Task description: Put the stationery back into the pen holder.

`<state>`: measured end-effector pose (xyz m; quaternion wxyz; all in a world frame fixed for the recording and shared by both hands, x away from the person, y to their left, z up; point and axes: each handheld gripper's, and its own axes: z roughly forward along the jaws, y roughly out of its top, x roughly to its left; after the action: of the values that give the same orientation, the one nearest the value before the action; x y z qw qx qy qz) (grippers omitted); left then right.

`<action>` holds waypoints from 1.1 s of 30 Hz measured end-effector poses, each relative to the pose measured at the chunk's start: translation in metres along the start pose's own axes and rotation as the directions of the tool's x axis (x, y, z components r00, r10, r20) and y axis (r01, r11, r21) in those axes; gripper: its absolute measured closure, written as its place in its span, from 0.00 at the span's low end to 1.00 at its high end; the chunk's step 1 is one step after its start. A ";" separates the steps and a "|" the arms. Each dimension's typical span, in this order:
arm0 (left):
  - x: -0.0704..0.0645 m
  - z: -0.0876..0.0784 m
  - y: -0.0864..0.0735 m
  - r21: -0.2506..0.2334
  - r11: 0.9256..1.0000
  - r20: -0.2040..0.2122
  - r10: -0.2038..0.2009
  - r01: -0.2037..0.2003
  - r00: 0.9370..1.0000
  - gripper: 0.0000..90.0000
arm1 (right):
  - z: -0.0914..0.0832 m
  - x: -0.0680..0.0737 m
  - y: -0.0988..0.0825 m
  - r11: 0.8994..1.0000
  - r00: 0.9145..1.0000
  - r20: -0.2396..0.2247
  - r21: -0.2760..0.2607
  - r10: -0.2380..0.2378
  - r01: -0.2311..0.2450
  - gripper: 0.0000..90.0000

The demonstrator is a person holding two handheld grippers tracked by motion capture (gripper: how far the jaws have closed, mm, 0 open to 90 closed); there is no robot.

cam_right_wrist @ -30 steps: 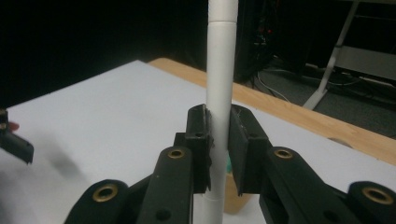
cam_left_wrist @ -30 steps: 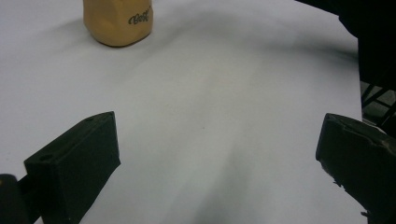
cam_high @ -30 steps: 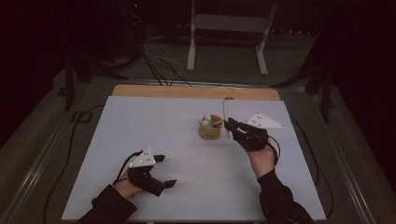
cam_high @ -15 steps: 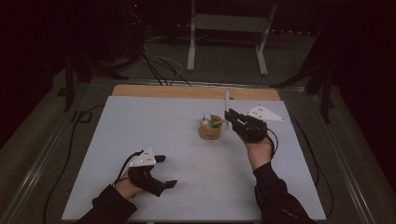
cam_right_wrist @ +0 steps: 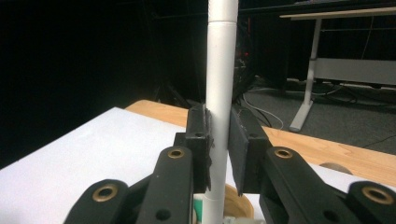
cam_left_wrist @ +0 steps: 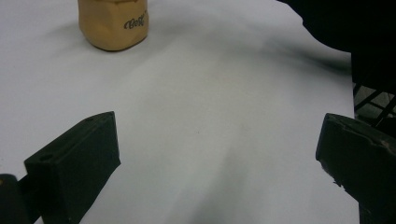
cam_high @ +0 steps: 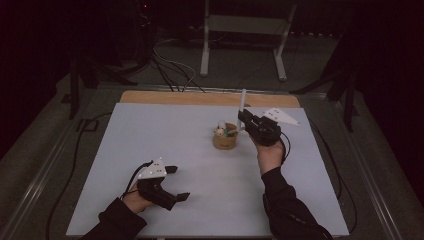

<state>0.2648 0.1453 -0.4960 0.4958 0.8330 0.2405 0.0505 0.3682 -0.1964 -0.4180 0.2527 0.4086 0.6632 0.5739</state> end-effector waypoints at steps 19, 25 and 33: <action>0.001 0.000 0.000 -0.008 1.000 0.006 -0.007 0.007 1.000 0.00 | 0.027 0.001 -0.014 1.000 1.000 0.015 0.012 -0.019 0.019 0.87; 0.001 -0.001 0.000 -0.007 1.000 0.002 -0.006 0.006 1.000 0.00 | 0.033 -0.001 -0.022 1.000 0.999 0.020 0.017 -0.025 0.024 0.87; 0.002 -0.001 0.000 -0.006 1.000 0.006 -0.007 0.007 1.000 0.00 | 0.040 -0.003 -0.031 0.999 0.999 0.024 0.039 -0.030 0.029 0.87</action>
<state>0.2659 0.1466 -0.4961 0.4993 0.8306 0.2419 0.0470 0.3936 -0.1769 -0.4567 0.2613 0.4104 0.6771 0.5521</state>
